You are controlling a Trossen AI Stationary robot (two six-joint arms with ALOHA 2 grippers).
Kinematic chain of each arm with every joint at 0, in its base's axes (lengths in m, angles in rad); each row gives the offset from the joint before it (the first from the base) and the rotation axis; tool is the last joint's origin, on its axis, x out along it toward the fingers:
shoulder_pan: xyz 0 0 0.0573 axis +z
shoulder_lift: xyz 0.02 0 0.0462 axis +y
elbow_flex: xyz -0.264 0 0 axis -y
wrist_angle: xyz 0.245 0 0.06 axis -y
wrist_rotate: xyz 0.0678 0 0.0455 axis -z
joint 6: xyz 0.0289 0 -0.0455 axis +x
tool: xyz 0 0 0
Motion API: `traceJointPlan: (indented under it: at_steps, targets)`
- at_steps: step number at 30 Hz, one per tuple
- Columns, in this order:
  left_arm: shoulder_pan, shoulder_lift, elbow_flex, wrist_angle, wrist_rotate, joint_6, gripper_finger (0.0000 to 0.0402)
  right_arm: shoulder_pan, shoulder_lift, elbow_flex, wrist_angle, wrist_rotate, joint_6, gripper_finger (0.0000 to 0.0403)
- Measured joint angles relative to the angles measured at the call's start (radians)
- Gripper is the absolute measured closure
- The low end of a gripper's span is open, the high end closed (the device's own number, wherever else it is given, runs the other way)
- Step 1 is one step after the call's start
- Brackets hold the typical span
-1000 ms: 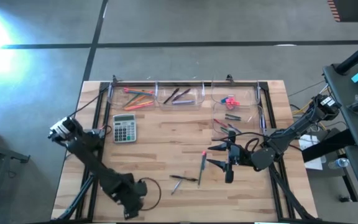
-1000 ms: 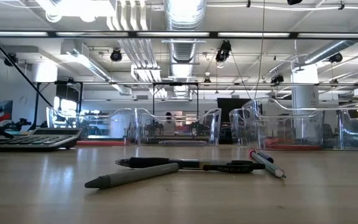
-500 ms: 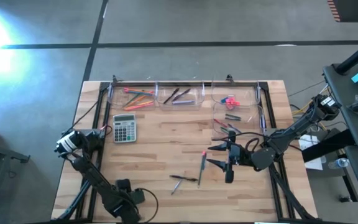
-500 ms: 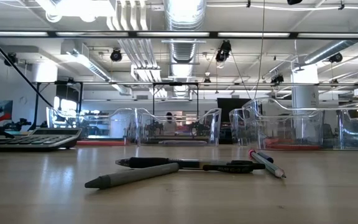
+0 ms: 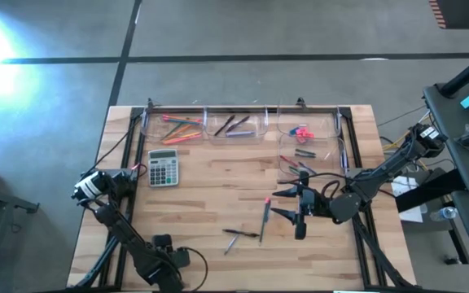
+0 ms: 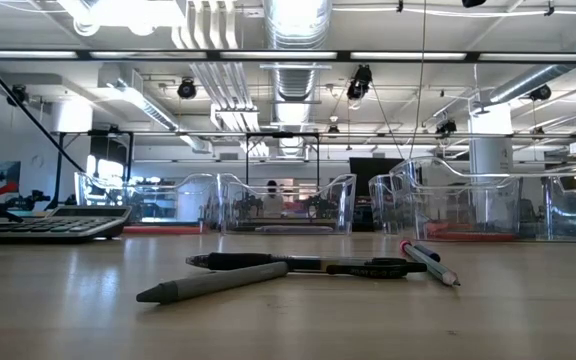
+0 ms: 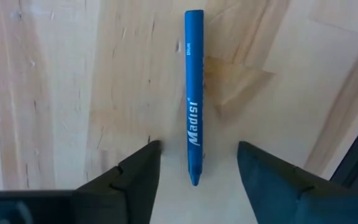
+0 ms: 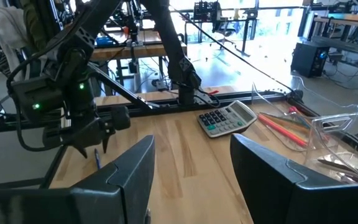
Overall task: Sort crayons/erasers/pens/pencils in bins
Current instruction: Put the blue crayon into the bottom transparent bin
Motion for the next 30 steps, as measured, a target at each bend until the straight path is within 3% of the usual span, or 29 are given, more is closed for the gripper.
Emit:
traceJointPlan:
  at_steps: [17,30]
  targets:
    - [0.028,0.001,-0.024,0.017,-0.011,0.023,0.029,0.0,0.0,0.0,0.001,0.0,-0.005,0.0202]
    - [0.062,0.001,-0.025,0.014,0.01,0.099,0.0393,0.0,0.0,0.0,0.004,0.0,-0.01,0.0202]
